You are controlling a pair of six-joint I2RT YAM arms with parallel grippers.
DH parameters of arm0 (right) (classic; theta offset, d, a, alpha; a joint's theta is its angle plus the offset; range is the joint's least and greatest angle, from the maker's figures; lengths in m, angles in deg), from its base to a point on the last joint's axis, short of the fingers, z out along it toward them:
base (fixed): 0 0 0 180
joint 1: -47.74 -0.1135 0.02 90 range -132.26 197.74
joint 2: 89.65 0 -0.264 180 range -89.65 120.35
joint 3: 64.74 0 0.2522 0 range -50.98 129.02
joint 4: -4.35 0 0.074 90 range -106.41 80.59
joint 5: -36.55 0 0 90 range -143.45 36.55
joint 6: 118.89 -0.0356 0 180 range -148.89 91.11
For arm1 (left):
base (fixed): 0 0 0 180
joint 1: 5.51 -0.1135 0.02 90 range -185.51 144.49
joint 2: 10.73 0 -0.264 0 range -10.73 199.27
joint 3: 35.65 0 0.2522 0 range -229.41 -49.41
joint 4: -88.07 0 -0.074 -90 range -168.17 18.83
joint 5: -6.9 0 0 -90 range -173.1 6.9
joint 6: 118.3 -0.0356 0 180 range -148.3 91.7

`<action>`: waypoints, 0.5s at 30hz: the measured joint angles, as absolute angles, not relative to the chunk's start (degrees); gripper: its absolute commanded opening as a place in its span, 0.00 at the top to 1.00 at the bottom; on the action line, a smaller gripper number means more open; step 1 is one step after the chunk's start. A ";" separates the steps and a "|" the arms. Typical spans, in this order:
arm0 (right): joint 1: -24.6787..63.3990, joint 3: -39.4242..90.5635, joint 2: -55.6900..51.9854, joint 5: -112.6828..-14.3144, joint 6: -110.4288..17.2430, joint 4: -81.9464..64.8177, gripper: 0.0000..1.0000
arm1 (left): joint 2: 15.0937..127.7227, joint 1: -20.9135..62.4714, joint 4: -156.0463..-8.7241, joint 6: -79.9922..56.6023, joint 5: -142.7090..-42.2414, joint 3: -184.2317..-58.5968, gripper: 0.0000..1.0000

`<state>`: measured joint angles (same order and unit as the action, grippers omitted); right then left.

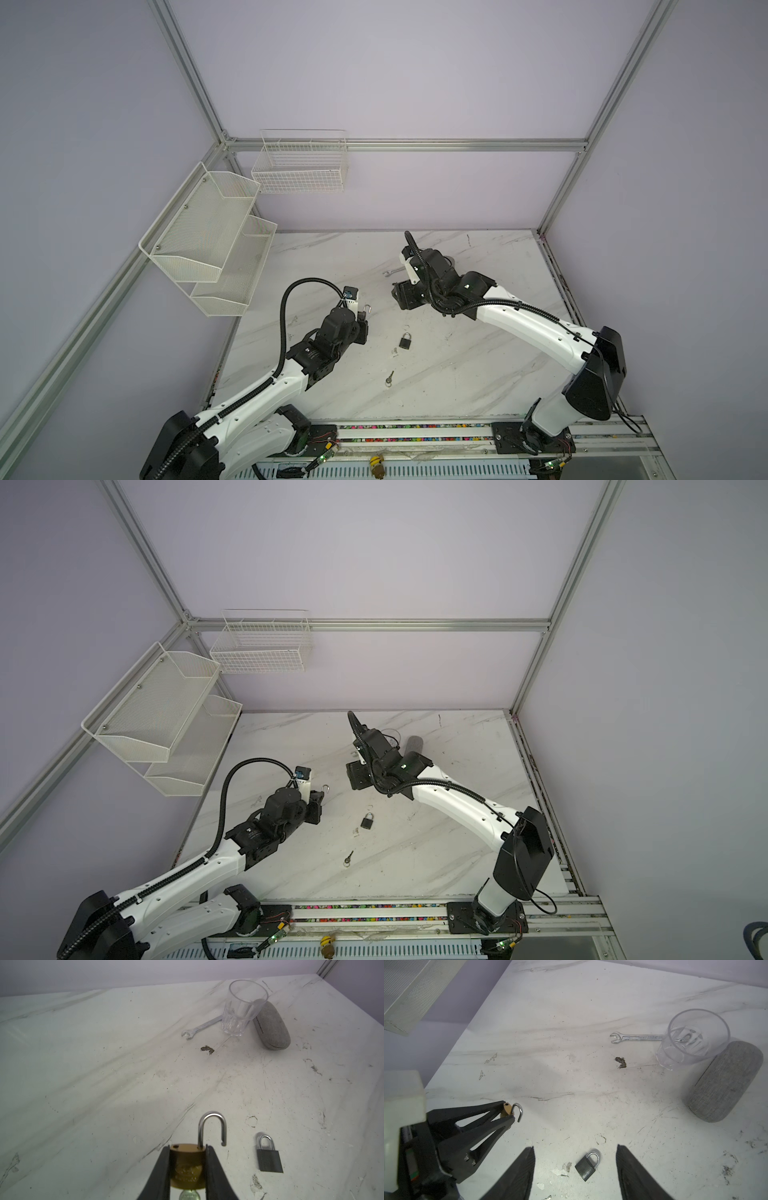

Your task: Unlock with the key

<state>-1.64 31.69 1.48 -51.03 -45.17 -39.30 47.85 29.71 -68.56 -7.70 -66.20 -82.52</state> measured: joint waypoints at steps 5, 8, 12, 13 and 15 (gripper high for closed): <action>-1.64 26.49 -0.42 -49.94 -47.72 -36.48 0.35 | 53.47 29.10 -61.39 -0.69 -65.94 -86.89 1.00; -1.66 23.45 -1.30 -49.89 -49.71 -35.11 0.35 | 57.47 28.75 -58.68 2.35 -66.42 -88.61 1.00; -1.90 18.62 -3.02 -49.94 -52.79 -32.75 0.35 | 61.49 28.55 -56.71 4.80 -67.09 -89.34 1.00; -2.06 17.66 -3.26 -49.96 -53.52 -32.33 0.35 | 62.26 28.49 -56.21 5.28 -67.25 -89.38 1.00; -2.58 15.76 -3.48 -49.98 -55.18 -31.24 0.35 | 63.68 28.33 -55.75 5.78 -67.47 -89.38 1.00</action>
<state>-2.58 15.76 -3.48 -49.98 -55.18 -31.24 63.68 28.33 -55.75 5.78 -67.47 -89.38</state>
